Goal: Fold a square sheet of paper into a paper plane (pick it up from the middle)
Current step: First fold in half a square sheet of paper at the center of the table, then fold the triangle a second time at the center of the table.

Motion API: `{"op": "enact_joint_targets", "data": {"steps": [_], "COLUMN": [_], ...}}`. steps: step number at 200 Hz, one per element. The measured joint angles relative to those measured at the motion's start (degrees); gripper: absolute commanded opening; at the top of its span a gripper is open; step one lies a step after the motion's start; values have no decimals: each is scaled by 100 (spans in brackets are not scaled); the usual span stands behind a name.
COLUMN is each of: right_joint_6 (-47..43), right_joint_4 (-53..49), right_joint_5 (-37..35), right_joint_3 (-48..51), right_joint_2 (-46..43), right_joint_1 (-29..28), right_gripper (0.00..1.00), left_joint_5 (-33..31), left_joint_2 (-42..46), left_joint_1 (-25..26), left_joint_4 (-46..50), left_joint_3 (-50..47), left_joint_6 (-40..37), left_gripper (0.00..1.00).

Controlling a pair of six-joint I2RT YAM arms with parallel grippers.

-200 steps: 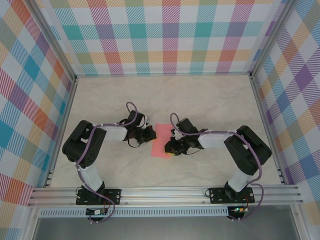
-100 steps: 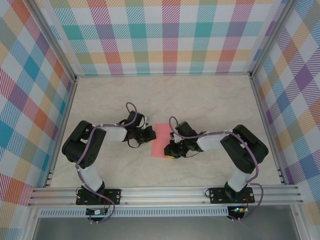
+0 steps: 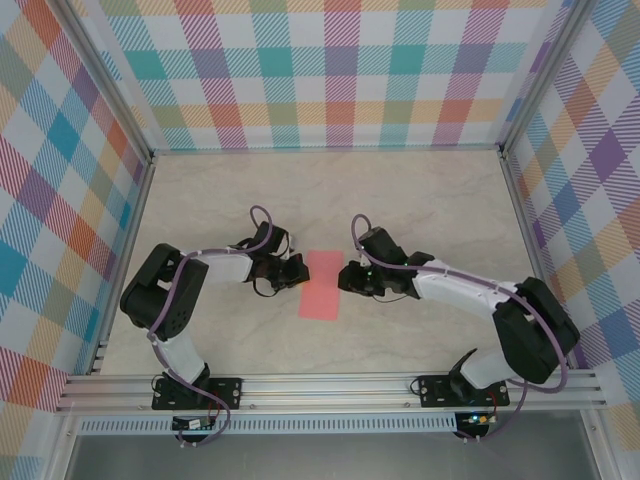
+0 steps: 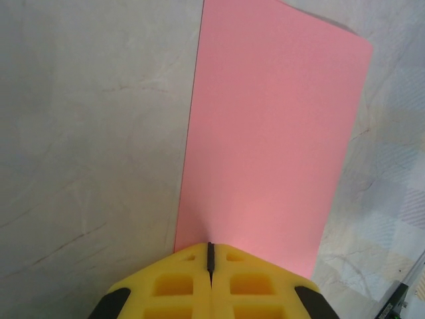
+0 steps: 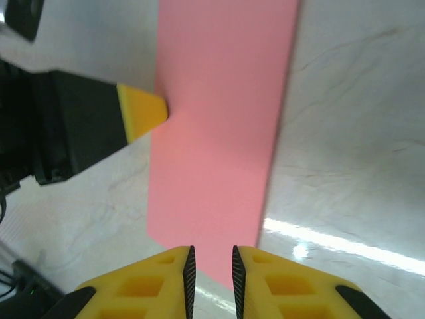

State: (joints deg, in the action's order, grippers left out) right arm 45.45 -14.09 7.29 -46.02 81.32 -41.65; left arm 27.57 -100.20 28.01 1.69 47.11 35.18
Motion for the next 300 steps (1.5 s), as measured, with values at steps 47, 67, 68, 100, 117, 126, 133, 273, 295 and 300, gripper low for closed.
{"op": "enact_joint_targets", "data": {"steps": [47, 67, 68, 100, 117, 126, 133, 273, 295, 300], "right_joint_6": [66, 111, 109, 306, 345, 382, 376, -42, 4, 20], "right_joint_4": [-492, -619, -621, -767, -835, -905, -981, -1663, -1513, -1482], "right_joint_5": [-1023, -1261, -1274, -1591, -1775, -1884, -1939, -1423, -1023, -949], "right_joint_3": [2, 11, 13, 37, 37, 26, -2, -1711, -1722, -1733], "right_joint_2": [-422, -494, -501, -789, -970, -1025, -1032, 986, 1209, 1268], "right_joint_1": [0, 2, 0, 0, 0, 0, 0, 2, 0, 0], "right_gripper": [32, 36, 36, 53, 66, 71, 75, 97, 94, 93], "left_joint_5": [-22, -44, -48, -138, -221, -278, -328, -1233, -1274, -1270], "left_joint_2": [144, 262, 269, 509, 595, 636, 671, 2422, 2859, 2949], "left_joint_1": [0, 0, 0, 0, 0, 0, 0, -308, -553, -608], "left_joint_4": [101, 96, 96, 120, 184, 254, 308, 916, 1058, 1084], "left_joint_3": [-120, -251, -262, -483, -527, -529, -531, -892, -1106, -1147], "left_joint_6": [210, 339, 345, 522, 575, 592, 599, 704, 748, 758], "left_gripper": [0, 0, 0, 0, 0, 0, 0, 30, 44, 47]}}
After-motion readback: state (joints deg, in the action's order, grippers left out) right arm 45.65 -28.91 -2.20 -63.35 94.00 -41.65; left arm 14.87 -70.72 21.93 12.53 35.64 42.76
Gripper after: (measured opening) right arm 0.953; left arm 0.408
